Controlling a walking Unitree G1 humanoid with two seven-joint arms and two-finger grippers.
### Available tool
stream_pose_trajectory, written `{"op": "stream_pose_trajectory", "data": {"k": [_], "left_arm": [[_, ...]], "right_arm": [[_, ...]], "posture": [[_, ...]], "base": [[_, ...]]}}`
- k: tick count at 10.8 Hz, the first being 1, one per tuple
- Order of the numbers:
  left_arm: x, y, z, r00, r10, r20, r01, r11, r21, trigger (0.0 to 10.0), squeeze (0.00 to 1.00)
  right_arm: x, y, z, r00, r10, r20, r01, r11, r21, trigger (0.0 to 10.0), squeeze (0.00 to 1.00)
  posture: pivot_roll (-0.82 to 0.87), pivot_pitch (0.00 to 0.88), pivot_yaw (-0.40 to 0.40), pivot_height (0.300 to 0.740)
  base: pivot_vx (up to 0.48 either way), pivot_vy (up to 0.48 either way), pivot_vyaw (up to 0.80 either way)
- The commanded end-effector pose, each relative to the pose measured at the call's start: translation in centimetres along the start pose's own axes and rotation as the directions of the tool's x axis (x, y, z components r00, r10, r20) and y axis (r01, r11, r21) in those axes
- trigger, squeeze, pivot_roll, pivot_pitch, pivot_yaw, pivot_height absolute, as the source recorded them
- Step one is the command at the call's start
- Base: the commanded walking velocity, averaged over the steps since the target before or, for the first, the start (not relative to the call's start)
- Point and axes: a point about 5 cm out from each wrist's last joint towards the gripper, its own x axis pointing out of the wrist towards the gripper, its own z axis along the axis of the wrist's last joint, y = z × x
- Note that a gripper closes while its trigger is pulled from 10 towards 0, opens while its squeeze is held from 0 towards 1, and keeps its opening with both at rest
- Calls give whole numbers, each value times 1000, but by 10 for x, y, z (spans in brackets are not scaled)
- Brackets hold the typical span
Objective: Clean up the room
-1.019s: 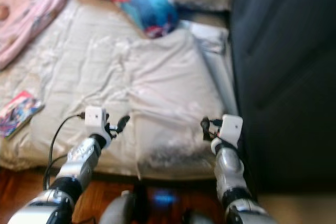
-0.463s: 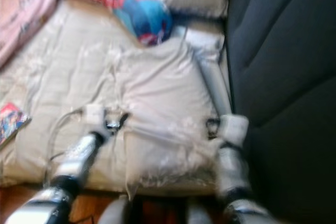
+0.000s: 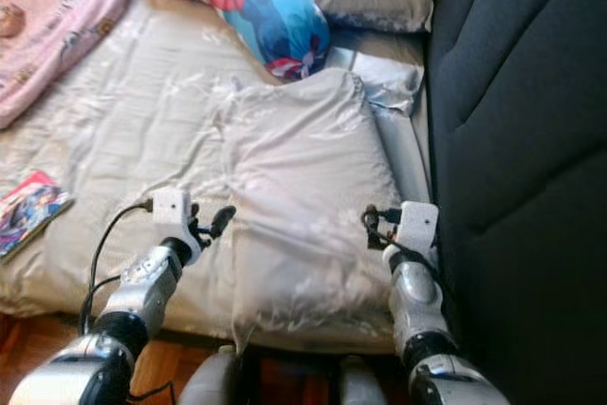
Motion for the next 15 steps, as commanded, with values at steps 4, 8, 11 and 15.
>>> {"op": "stream_pose_trajectory", "data": {"k": [4, 8, 11, 15], "left_arm": [[5, 0, -3, 996, 9, -86, -15, 998, -67, 10000, 1000], [8, -9, -9, 991, -28, -133, 7, 987, -162, 10000, 0], [10, -12, -10, 989, -29, -148, 6, 988, -151, 10000, 0], [9, -13, -12, 988, -45, -150, 18, 984, -180, 10000, 0]], "right_arm": [[9, -12, 5, 993, -33, -113, 27, 998, -61, 10000, 1000], [7, -35, 1, 976, -100, -195, 84, 992, -90, 10000, 0], [7, -38, 0, 968, -77, -238, 67, 997, -50, 10000, 0], [5, -45, -3, 955, -19, -295, 33, 998, 45, 10000, 0]], "posture": [[70, 409, -10, 714], [62, 468, -16, 714], [70, 495, 1, 714], [87, 488, 15, 714]], "base": [[0, 0, 0], [0, 0, 0], [0, 0, 0], [0, 0, 0]]}}
